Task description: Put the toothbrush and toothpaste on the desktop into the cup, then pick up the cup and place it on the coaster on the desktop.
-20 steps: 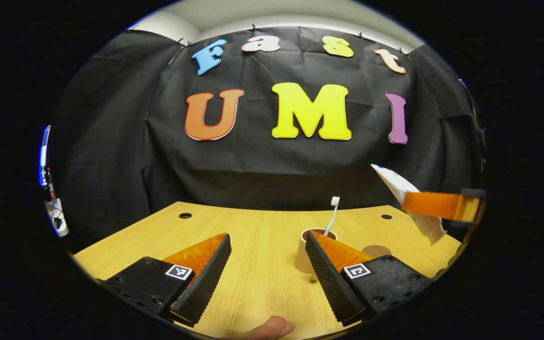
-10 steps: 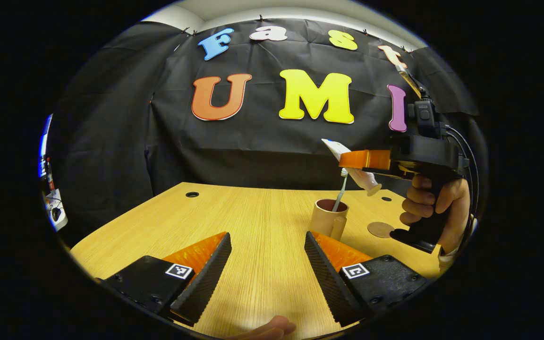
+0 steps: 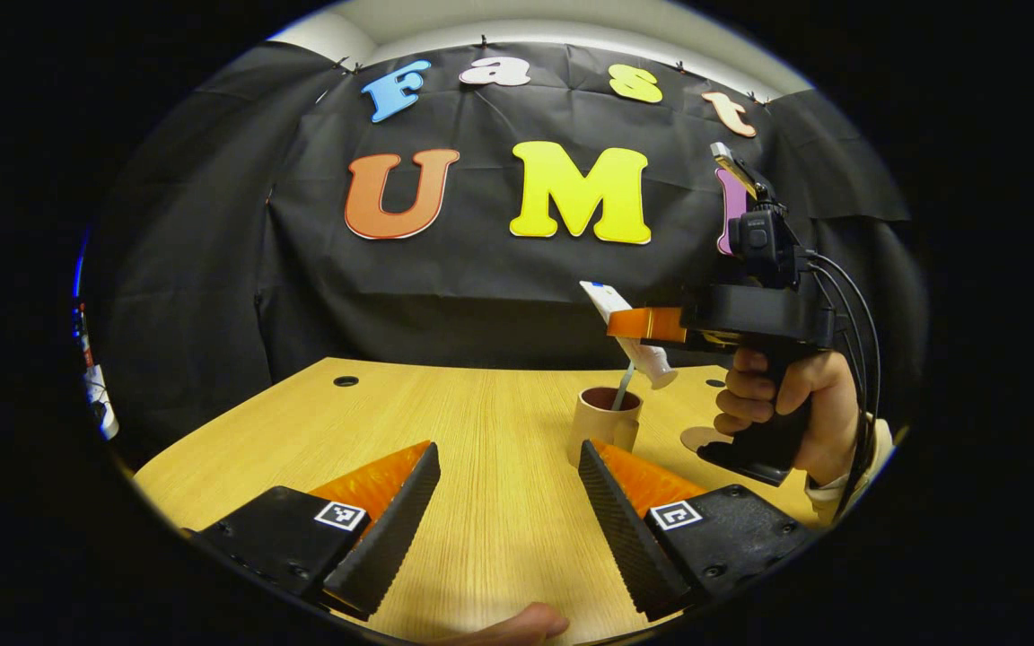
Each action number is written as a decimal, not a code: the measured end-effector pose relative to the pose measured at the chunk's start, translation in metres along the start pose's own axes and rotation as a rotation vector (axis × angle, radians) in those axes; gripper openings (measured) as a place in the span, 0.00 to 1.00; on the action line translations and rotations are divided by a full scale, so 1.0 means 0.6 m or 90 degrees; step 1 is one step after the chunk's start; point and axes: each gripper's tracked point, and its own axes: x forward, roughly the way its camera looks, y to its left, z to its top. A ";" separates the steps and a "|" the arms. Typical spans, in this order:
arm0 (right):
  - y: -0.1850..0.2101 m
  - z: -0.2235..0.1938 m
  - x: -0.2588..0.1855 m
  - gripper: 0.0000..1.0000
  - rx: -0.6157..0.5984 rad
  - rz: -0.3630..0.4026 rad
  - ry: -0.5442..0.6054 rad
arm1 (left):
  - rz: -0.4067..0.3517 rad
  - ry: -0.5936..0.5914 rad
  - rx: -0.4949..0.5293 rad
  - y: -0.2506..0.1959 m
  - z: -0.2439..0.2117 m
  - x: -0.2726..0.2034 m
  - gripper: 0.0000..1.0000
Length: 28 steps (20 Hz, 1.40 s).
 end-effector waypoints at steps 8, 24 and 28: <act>0.001 0.014 -0.004 0.30 -0.005 0.007 -0.015 | 0.000 0.022 -0.008 0.001 -0.015 0.005 0.99; -0.010 0.040 -0.194 0.46 -0.060 0.017 -0.059 | 0.030 0.050 -0.010 -0.003 0.001 0.014 0.99; -0.026 0.041 -0.284 0.53 -0.055 0.033 -0.076 | 0.025 0.031 -0.022 -0.024 0.054 0.021 0.99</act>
